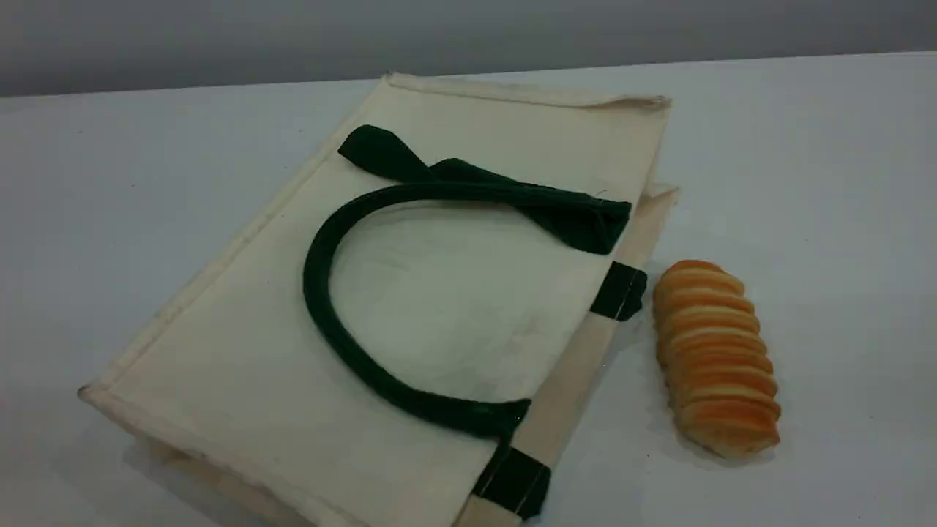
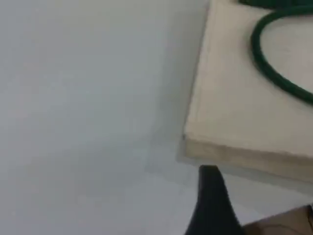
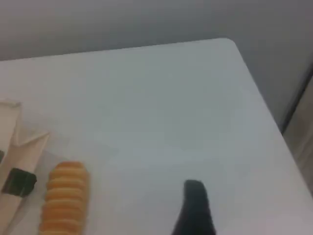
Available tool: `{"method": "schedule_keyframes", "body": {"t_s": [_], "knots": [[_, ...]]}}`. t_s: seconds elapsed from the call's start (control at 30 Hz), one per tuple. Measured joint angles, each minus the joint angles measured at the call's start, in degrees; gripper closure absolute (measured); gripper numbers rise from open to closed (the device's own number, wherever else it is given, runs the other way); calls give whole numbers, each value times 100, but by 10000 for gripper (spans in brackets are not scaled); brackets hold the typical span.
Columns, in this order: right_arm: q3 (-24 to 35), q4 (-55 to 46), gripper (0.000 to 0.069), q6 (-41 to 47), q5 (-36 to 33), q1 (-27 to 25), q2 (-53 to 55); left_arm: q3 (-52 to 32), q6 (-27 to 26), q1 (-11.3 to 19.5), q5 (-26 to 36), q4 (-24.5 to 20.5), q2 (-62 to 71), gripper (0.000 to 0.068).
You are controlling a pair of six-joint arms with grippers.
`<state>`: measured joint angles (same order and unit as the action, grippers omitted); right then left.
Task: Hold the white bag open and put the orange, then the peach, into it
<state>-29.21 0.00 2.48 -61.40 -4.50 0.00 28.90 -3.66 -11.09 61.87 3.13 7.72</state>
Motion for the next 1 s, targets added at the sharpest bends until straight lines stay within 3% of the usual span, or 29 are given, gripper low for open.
{"method": "schedule_keyframes", "body": {"t_s": [0.2, 0.33, 1.0], "knots": [[10, 0, 192, 0, 12, 0, 0, 0, -6, 791, -6, 0, -178, 249], [11, 0, 192, 0, 17, 0, 0, 0, -6, 1024, -6, 0, -469, 249], [16, 0, 192, 0, 29, -5, 0, 0, -12, 1047, 5, 0, -772, 249]]}}
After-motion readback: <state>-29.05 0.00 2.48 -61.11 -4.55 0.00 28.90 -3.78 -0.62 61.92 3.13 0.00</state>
